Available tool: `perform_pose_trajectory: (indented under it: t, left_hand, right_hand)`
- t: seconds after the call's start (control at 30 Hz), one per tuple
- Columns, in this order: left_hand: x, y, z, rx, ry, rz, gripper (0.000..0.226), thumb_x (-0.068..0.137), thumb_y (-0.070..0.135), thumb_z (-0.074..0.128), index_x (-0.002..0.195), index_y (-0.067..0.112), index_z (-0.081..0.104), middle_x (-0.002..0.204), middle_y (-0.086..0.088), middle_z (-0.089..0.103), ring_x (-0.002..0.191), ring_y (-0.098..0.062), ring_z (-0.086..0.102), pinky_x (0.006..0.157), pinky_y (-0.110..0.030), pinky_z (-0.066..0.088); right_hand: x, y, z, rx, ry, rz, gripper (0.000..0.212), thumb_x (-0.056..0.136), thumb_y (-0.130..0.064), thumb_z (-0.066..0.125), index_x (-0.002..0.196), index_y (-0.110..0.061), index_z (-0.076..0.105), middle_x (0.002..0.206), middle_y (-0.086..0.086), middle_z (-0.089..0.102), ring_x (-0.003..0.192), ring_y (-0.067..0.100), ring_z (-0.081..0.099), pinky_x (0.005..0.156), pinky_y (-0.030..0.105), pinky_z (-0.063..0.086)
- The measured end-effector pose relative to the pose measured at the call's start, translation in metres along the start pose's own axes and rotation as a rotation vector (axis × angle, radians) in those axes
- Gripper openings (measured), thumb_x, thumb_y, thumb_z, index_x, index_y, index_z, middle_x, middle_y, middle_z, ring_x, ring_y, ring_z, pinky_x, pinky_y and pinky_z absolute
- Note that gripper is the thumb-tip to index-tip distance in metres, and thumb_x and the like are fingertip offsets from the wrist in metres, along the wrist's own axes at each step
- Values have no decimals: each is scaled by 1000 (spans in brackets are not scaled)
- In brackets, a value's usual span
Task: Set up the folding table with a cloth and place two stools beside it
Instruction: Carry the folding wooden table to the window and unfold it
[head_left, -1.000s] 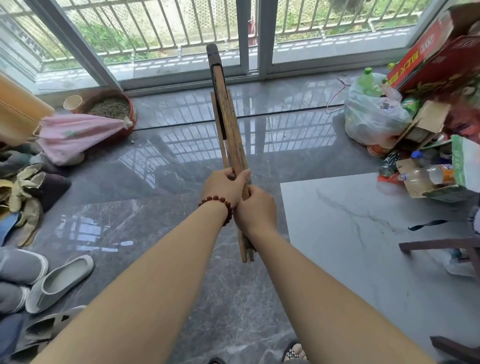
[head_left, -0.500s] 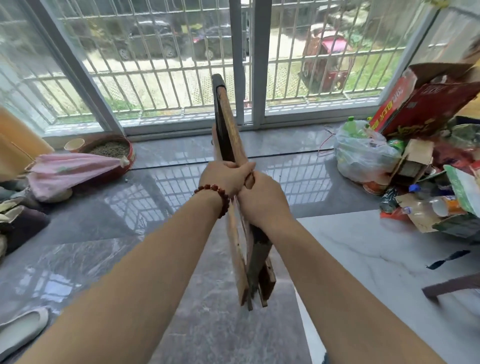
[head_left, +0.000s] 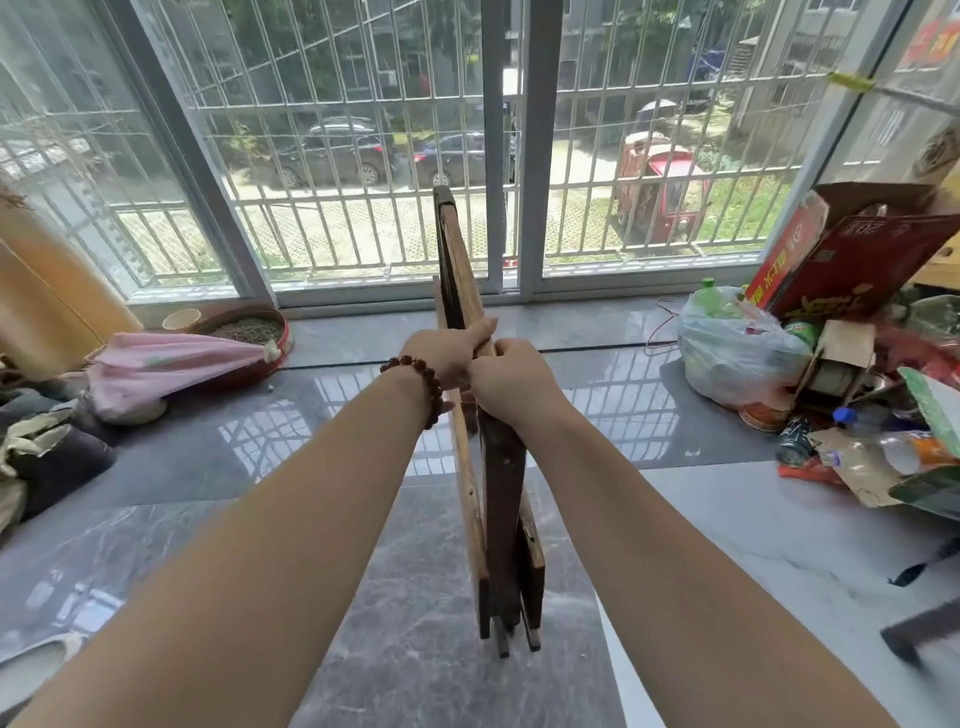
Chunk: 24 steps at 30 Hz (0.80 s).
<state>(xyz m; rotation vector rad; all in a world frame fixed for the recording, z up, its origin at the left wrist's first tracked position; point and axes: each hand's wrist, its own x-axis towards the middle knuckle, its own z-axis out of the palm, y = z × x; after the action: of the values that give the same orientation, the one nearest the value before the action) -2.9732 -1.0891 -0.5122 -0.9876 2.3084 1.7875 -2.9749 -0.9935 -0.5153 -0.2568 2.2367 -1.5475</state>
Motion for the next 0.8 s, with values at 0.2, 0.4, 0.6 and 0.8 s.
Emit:
perform_pose_trajectory:
  t: [0.2,0.4,0.6,0.8]
  left_hand:
    - [-8,-10,-2,-179,-82,11,44,79,61,59,75,18,65,80,1,62,80,-15,57,81,-35,51]
    - [-40,-58,3,-317,-82,331,25,98,34,42,98,31,67,94,14,71,93,-10,65,83,-30,51]
    - [-50,-59,15,-199,-300,586,59,84,-16,38,125,25,51,93,13,70,78,0,66,64,-13,50]
    - [-47,-75,11,-165,-371,528,69,77,-16,54,131,27,49,113,4,66,94,-6,64,71,-19,52]
  right_hand:
    - [0,-1,2,3,71,-28,14,84,-12,50,93,-4,58,72,6,58,48,10,57,32,12,34]
    - [-3,4,-5,63,262,-115,27,79,-30,67,104,-21,64,86,-6,67,57,1,62,42,14,43]
    - [-14,15,-24,136,279,-95,19,87,-35,59,78,-22,71,63,-9,65,51,7,61,43,16,47]
    - [-35,41,-22,357,63,-76,34,91,-46,53,89,-18,72,88,6,71,85,22,67,76,34,54]
